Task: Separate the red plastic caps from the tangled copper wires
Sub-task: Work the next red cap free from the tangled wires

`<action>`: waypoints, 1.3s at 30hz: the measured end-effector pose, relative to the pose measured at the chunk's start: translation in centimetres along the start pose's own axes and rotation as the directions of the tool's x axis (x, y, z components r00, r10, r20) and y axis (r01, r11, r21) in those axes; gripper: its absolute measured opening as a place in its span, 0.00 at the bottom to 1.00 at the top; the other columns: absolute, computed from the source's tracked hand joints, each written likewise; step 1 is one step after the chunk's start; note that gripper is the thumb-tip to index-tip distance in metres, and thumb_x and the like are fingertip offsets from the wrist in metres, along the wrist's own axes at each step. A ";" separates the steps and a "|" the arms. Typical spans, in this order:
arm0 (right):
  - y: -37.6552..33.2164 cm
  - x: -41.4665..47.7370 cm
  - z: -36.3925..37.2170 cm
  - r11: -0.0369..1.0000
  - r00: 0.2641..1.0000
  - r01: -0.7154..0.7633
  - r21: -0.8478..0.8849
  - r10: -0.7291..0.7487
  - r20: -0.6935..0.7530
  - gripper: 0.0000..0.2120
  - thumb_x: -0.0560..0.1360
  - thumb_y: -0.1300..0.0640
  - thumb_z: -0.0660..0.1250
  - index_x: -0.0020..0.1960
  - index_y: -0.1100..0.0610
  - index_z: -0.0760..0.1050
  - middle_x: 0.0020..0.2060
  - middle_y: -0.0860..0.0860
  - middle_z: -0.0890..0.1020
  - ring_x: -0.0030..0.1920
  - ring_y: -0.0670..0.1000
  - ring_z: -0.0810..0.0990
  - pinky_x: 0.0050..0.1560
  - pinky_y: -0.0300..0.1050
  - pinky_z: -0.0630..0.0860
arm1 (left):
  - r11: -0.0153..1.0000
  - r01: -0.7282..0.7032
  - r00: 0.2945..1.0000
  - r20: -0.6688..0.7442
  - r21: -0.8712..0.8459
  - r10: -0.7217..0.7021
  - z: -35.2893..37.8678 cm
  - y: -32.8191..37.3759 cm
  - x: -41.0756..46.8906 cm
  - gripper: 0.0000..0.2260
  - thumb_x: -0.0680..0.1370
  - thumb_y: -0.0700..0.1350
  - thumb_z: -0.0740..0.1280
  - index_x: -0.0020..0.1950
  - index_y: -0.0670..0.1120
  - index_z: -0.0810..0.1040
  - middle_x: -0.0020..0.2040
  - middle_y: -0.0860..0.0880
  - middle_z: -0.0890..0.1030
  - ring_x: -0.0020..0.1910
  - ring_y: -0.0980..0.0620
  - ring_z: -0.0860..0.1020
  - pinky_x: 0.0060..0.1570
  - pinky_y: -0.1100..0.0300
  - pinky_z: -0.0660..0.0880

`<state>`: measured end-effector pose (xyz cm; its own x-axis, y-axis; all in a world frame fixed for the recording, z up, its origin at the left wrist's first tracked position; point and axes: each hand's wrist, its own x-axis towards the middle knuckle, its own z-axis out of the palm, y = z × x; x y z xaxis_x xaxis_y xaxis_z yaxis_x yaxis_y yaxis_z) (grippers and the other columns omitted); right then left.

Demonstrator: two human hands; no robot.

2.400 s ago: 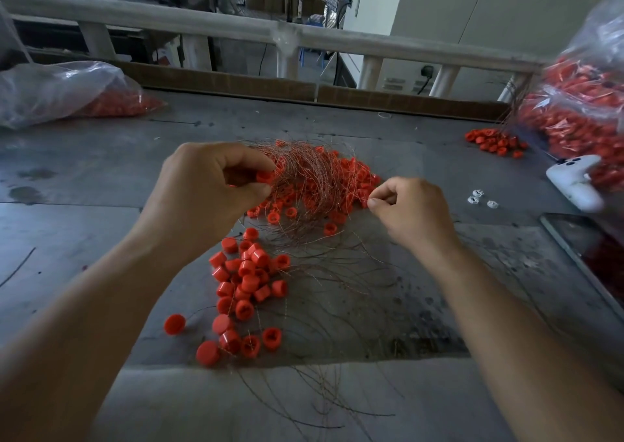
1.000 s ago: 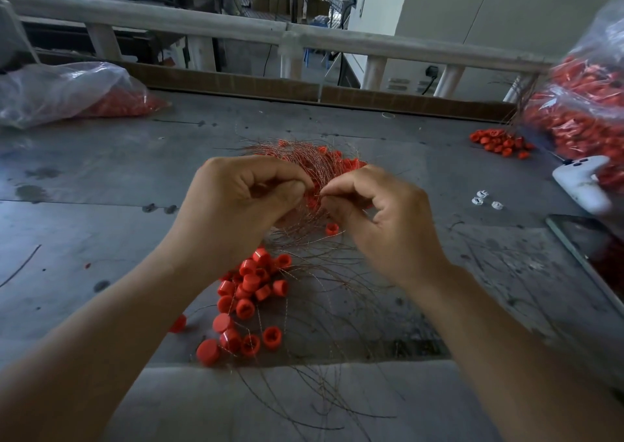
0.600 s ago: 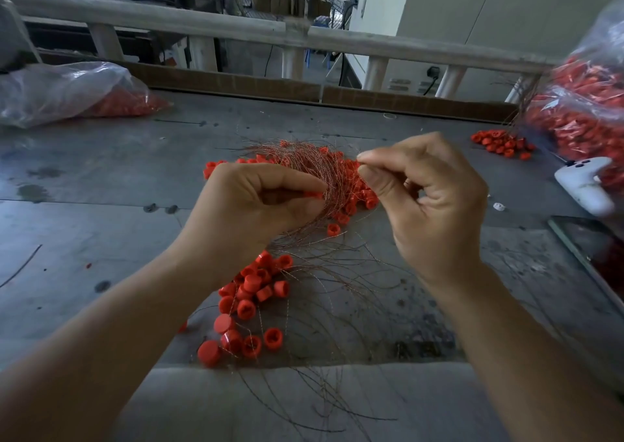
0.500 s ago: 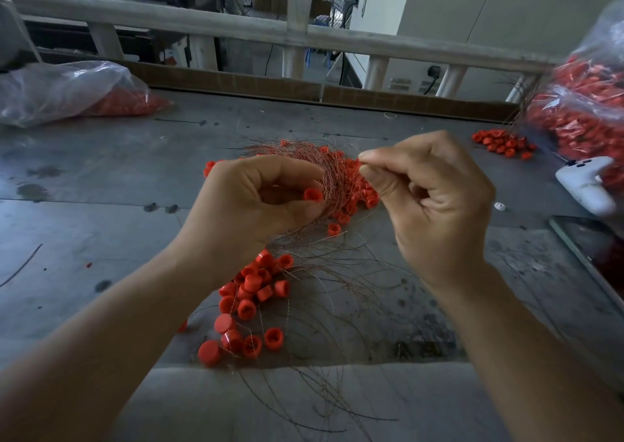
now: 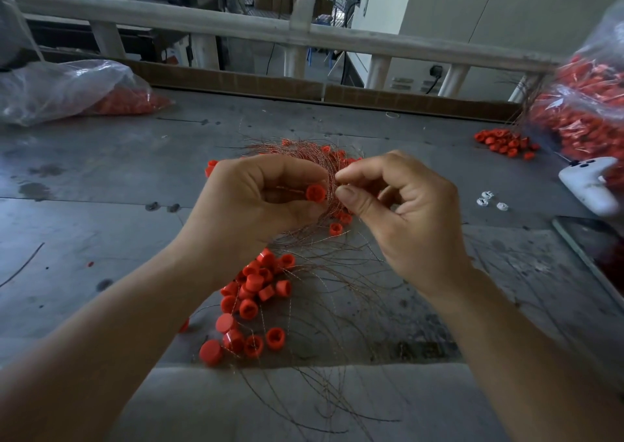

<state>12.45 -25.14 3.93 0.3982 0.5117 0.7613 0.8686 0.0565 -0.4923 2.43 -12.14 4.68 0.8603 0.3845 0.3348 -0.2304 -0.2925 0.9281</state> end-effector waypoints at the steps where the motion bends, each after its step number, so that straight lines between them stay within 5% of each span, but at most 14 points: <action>1: 0.0 0.0 0.0 1.000 1.000 -0.003 0.001 0.003 0.004 0.07 0.70 0.63 0.70 0.45 0.53 0.76 0.35 0.46 0.77 0.37 0.39 0.74 0.37 0.26 0.67 | 1.000 0.002 1.000 0.001 -0.002 -0.002 0.0 0.0 0.0 0.14 0.60 0.43 0.71 0.44 0.50 0.81 0.43 0.51 0.84 0.40 0.56 0.83 0.41 0.69 0.77; 9: 0.0 0.0 -0.1 0.996 0.999 -0.003 -0.086 0.008 0.053 0.01 0.69 0.63 0.70 0.41 0.60 0.80 0.35 0.47 0.76 0.36 0.44 0.75 0.38 0.28 0.68 | 0.999 -0.036 0.999 0.024 -0.026 0.037 -0.1 -0.3 0.0 0.13 0.61 0.46 0.71 0.44 0.52 0.81 0.42 0.53 0.84 0.42 0.55 0.83 0.44 0.67 0.77; 19: -0.1 0.0 -0.4 0.992 0.998 -0.026 -0.126 0.032 0.049 0.01 0.70 0.63 0.69 0.40 0.60 0.79 0.34 0.46 0.75 0.33 0.38 0.71 0.34 0.28 0.68 | 0.969 0.023 0.997 0.077 -0.246 -0.004 -0.3 -0.6 0.1 0.14 0.65 0.37 0.66 0.45 0.50 0.83 0.42 0.49 0.85 0.43 0.53 0.83 0.43 0.67 0.77; 39: -0.1 0.0 -0.5 0.991 0.997 -0.053 -0.120 0.060 0.052 0.01 0.70 0.62 0.69 0.41 0.60 0.80 0.35 0.48 0.76 0.35 0.41 0.74 0.36 0.29 0.69 | 0.967 0.046 0.994 0.108 -0.250 -0.019 -0.5 -0.3 0.1 0.15 0.64 0.39 0.67 0.48 0.50 0.82 0.43 0.50 0.85 0.44 0.53 0.83 0.44 0.66 0.77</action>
<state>12.54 -25.53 4.20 0.4336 0.5578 0.7077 0.8754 -0.0743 -0.4777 2.38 -11.55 4.55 0.9087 0.2932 0.2970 -0.2968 -0.0463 0.9538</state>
